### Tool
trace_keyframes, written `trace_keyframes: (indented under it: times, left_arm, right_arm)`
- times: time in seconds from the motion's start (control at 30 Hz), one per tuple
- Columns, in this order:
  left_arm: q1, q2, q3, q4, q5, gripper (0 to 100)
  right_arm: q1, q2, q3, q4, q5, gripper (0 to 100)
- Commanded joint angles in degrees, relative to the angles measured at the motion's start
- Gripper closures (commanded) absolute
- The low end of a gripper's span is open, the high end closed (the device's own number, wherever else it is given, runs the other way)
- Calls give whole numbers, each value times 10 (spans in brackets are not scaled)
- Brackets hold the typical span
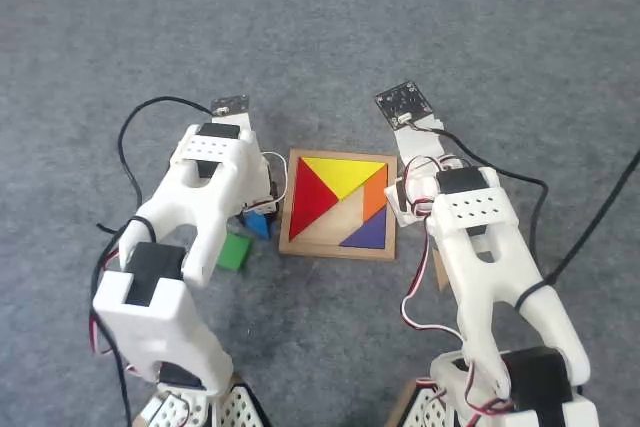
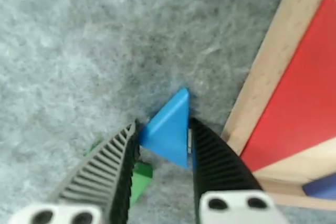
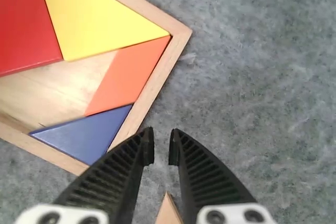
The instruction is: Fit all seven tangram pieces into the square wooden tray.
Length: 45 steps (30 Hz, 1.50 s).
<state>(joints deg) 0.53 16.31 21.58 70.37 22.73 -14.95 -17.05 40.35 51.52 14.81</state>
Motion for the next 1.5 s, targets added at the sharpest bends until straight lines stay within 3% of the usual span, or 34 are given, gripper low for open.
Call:
trace_keyframes:
  times: [0.0, 0.33, 0.73, 0.83, 0.93, 1.27, 1.47]
  left_arm:
    - [-4, -18, -2, 2, 6, 934]
    - [-9, -181, 95, -40, 6, 934]
    - [-7, -188, 98, -37, 4, 930]
    - [-26, -193, 93, -18, 4, 874]
    - [-40, -185, 95, -15, -5, 813]
    - [-15, -19, 31, -12, -13, 810]
    - [-7, 17, -8, 11, 4, 874]
  right_arm:
    - [7, -5, -13, -5, 6, 938]
    - [7, -5, -13, -5, 6, 938]
    - [7, -5, -13, -5, 6, 938]
    - [7, -5, -13, -5, 6, 938]
    - [7, -5, -13, -5, 6, 938]
    - [7, -5, -13, -5, 6, 938]
    - [8, -5, -13, -5, 6, 938]
